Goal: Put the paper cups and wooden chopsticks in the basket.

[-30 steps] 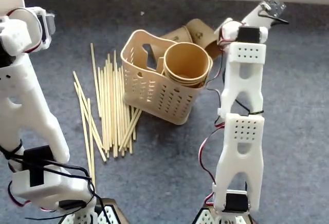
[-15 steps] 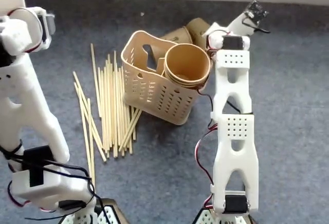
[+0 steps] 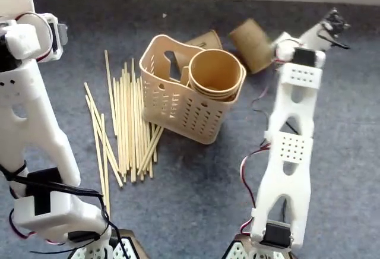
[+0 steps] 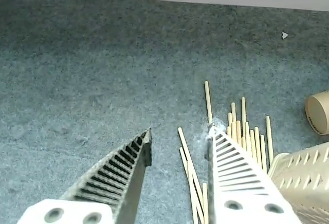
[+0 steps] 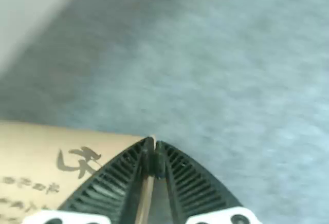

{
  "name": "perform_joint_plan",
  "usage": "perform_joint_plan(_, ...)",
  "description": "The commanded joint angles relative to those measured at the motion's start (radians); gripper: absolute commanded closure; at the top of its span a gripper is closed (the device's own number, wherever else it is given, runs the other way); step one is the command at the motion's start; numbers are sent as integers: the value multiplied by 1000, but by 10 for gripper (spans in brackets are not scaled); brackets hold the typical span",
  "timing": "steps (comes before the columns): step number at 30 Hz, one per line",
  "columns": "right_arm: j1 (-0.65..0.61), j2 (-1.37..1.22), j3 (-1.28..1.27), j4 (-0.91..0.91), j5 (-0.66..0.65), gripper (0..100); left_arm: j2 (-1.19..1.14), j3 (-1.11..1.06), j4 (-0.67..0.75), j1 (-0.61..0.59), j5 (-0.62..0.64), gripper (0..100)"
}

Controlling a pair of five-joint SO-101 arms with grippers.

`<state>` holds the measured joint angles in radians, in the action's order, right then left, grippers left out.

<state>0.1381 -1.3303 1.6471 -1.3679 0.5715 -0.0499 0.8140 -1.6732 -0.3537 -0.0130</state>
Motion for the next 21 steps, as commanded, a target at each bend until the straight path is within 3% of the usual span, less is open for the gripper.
perform_joint_plan(1,36,116,131,-124,-89,993,13,2,14,30,-3,819)
perform_joint_plan(4,51,232,108,-260,-138,993,13,2,14,50,-3,820)
perform_joint_plan(9,88,478,108,-387,-427,993,15,1,6,64,-3,820)
perform_joint_plan(17,136,756,42,-395,-454,992,13,1,5,61,-3,820)
perform_joint_plan(21,27,705,-203,-343,-509,932,13,1,5,64,-5,820)
